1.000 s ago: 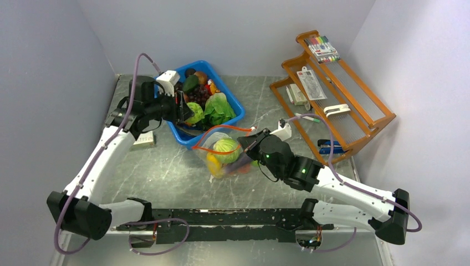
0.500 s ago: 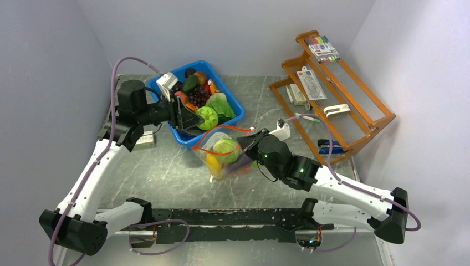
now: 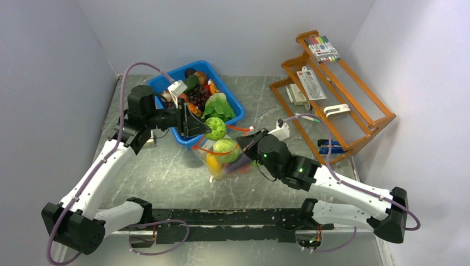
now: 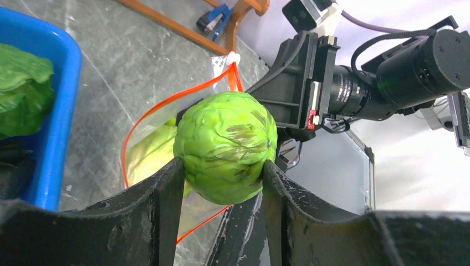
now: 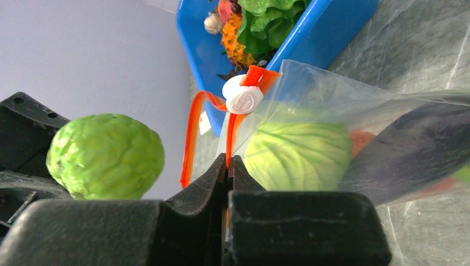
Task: Place the food in the zip-top bag and seal the zipper
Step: Place the fake vegetable in the zipper food storage bag.
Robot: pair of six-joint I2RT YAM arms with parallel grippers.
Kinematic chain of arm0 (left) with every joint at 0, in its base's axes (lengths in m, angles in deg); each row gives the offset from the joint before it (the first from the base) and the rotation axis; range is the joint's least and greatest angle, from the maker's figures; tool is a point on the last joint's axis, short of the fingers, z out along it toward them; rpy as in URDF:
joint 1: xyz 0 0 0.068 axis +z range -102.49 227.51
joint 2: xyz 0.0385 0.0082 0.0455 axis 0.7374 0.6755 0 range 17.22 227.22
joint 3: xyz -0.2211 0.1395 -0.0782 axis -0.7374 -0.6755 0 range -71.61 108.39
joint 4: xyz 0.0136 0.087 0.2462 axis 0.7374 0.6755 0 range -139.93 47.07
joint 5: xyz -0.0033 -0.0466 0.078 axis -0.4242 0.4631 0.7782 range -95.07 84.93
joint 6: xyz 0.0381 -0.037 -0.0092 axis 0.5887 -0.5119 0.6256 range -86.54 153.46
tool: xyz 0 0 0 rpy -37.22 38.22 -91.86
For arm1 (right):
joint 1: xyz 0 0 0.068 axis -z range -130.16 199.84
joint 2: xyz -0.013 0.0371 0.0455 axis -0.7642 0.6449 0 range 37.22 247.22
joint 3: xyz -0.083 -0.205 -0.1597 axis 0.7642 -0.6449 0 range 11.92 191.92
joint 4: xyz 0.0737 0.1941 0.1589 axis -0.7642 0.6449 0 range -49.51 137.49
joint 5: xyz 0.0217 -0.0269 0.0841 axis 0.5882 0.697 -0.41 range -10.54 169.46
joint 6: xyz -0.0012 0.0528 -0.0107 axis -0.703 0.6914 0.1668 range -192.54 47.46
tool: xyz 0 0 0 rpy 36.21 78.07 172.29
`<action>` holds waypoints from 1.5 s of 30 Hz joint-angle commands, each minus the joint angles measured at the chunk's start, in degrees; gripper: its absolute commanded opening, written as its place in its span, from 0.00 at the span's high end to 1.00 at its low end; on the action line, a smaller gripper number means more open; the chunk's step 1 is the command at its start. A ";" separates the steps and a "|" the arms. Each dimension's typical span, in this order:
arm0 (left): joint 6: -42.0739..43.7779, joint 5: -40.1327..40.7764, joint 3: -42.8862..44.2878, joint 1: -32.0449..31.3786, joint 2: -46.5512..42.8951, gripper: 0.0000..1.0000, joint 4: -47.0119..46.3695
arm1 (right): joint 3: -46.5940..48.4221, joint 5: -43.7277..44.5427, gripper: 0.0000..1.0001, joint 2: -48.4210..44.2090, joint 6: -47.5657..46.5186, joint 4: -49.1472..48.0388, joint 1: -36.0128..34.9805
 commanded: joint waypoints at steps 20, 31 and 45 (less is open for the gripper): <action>5.07 11.44 1.95 -10.40 8.16 0.73 1.96 | 0.15 -1.04 1.00 -0.42 -3.11 -4.72 -0.01; 8.28 19.37 4.54 -13.60 10.05 0.73 8.82 | 1.94 -0.88 1.00 0.79 -2.84 -3.54 -0.01; 6.05 17.94 1.86 -13.73 6.75 0.73 6.49 | 0.00 -2.48 1.00 0.20 -3.86 -6.92 -0.01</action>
